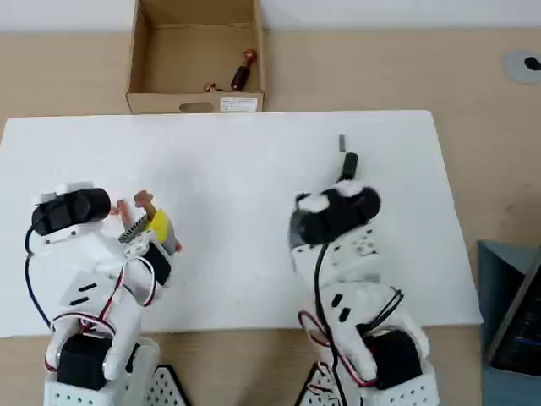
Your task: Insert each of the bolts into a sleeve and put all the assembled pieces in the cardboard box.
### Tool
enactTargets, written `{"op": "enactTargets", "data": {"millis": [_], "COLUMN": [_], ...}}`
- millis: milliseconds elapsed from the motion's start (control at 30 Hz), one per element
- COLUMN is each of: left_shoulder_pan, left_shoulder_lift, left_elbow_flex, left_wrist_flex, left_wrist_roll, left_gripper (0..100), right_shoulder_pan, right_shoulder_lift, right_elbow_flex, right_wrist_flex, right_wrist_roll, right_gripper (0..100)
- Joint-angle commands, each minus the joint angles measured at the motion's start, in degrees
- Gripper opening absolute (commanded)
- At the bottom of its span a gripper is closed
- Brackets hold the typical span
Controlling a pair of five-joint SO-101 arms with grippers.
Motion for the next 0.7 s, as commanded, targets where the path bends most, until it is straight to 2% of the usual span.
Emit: {"op": "enactTargets", "data": {"millis": [0,167,333,433,667], "left_shoulder_pan": [3.5,8.4,9.2,9.4,16.7], "left_shoulder_lift": [-0.7,-0.7,-0.7,-0.6,-0.6], "left_elbow_flex": [-5.6,-10.4,-10.8,-10.7,-10.6], "left_wrist_flex": [-1.3,-2.6,-12.2,-16.2,-16.3], "left_wrist_roll": [5.1,11.3,11.2,11.2,10.2], "left_gripper": [0,0,0,0,0], "right_shoulder_pan": [-6.0,-14.5,-20.7,-22.1,-22.4], "right_shoulder_lift": [-7.3,-6.5,-6.5,-6.5,-6.5], "right_elbow_flex": [2.1,2.8,2.9,2.8,2.2], "right_wrist_flex": [-1.4,-1.6,-1.6,-1.6,-1.6], "right_wrist_roll": [-0.2,-0.2,-0.2,-0.1,4.5], "right_gripper": [0.9,0.9,0.9,0.9,0.9]}}
